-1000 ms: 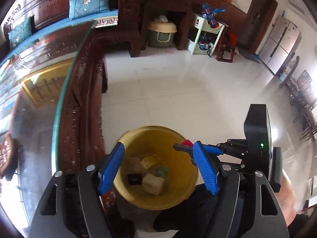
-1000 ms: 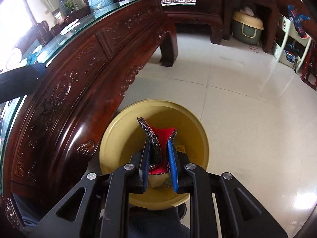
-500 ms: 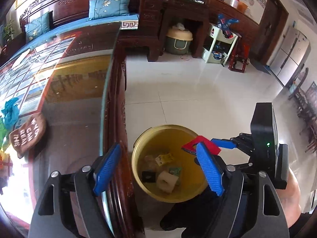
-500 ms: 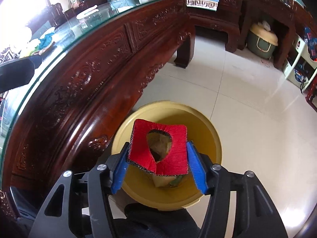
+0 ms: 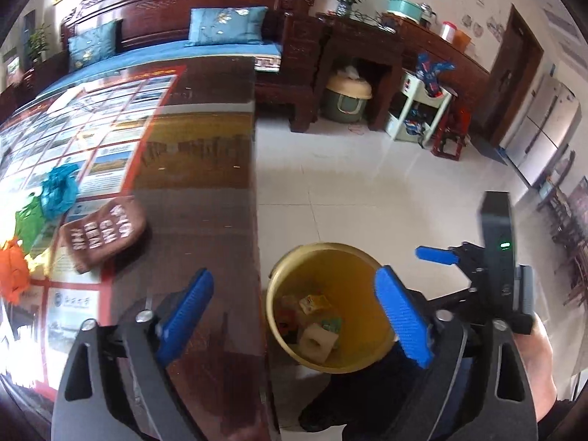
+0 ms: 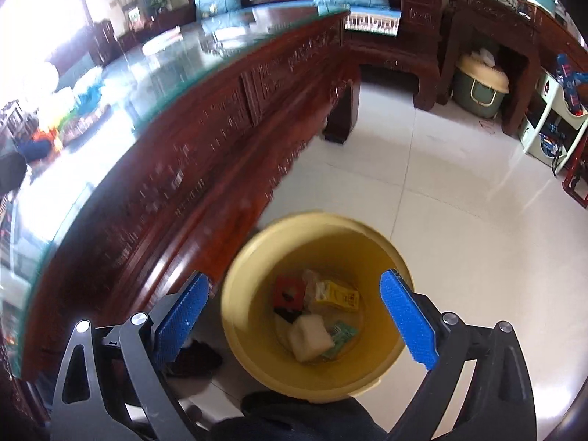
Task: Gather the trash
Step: 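Return both tools to the table toward the brown pad and white paper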
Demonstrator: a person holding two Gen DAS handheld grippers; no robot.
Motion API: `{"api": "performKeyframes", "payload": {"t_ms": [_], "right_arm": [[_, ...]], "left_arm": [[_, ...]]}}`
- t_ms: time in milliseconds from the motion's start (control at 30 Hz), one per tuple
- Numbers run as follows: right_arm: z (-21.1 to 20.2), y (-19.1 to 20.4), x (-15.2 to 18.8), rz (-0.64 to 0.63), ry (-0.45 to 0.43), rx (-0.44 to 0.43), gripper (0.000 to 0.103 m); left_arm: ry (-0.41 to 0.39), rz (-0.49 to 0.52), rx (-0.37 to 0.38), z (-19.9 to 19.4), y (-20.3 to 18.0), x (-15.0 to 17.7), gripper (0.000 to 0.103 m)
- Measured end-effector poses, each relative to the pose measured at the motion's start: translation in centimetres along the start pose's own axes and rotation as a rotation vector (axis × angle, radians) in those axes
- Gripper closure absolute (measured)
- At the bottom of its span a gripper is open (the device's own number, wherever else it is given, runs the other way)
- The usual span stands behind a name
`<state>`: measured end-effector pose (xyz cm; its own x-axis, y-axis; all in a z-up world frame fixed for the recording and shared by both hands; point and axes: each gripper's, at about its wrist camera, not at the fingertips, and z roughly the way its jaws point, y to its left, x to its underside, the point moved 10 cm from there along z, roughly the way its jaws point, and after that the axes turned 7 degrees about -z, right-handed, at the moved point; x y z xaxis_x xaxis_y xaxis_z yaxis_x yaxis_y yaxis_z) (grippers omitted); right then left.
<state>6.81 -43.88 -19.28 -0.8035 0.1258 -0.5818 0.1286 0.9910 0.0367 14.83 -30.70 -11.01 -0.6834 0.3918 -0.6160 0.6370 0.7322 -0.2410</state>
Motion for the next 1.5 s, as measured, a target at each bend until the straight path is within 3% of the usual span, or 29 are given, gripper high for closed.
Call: {"api": "performKeyframes", "payload": {"t_ms": [100, 267, 367, 433, 533, 667, 733, 833, 933, 1000, 1067, 1133, 1233, 1333, 1500], "right_arm": [[-2.9, 2.2, -2.1, -0.050, -0.124, 0.015, 0.009], [-9.9, 7.7, -6.1, -0.153, -0.436, 0.020, 0.008], [-13.4, 11.3, -7.6, -0.209, -0.618, -0.007, 0.008], [-14.2, 13.6, -8.5, -0.239, -0.649, -0.022, 0.008], [-12.6, 16.8, -9.6, -0.249, -0.556, -0.027, 0.008], [-12.3, 21.7, -10.7, -0.278, -0.582, -0.102, 0.008], [-12.7, 23.2, -11.3, -0.270, -0.634, -0.117, 0.008], [-12.1, 25.5, -12.1, -0.252, -0.616, -0.188, 0.008], [-11.5, 26.9, -12.6, -0.248, -0.606, -0.189, 0.008], [-11.0, 27.7, -12.7, -0.268, -0.594, -0.194, 0.008], [-10.1, 28.6, -13.0, -0.302, -0.558, -0.207, 0.008], [-8.9, 29.4, -13.1, -0.347, -0.509, -0.196, 0.008], [-6.5, 29.9, -13.0, -0.405, -0.432, -0.172, 0.008], [-2.6, 28.7, -13.8, -0.430, -0.337, -0.078, 0.008], [3.4, 26.2, -15.4, -0.370, -0.155, -0.047, 0.009]], "left_arm": [[-0.035, -0.047, -0.056, -1.2, 2.0, 0.0, 0.004], [-0.127, -0.100, -0.161, -4.8, 5.8, 0.6, 0.004], [-0.197, -0.126, -0.266, -8.3, 8.8, 1.4, 0.004], [-0.236, -0.157, -0.284, -10.6, 10.5, 1.9, 0.004], [-0.329, -0.213, -0.327, -14.5, 13.7, 2.4, 0.004], [-0.458, -0.311, -0.408, -19.1, 18.6, 3.3, 0.004], [-0.474, -0.351, -0.400, -20.5, 20.1, 3.9, 0.004], [-0.504, -0.449, -0.391, -22.1, 23.1, 5.0, 0.004], [-0.414, -0.534, -0.380, -21.9, 26.1, 5.9, 0.004], [-0.361, -0.539, -0.470, -21.9, 27.8, 6.5, 0.004], [-0.374, -0.534, -0.538, -22.4, 28.8, 6.4, 0.004], [-0.403, -0.521, -0.559, -22.7, 29.4, 6.5, 0.004], [-0.425, -0.485, -0.515, -22.2, 29.0, 5.2, 0.004], [-0.443, -0.445, -0.432, -21.3, 27.5, 3.7, 0.004], [-0.428, -0.390, -0.438, -19.7, 26.3, 1.9, 0.004]]}}
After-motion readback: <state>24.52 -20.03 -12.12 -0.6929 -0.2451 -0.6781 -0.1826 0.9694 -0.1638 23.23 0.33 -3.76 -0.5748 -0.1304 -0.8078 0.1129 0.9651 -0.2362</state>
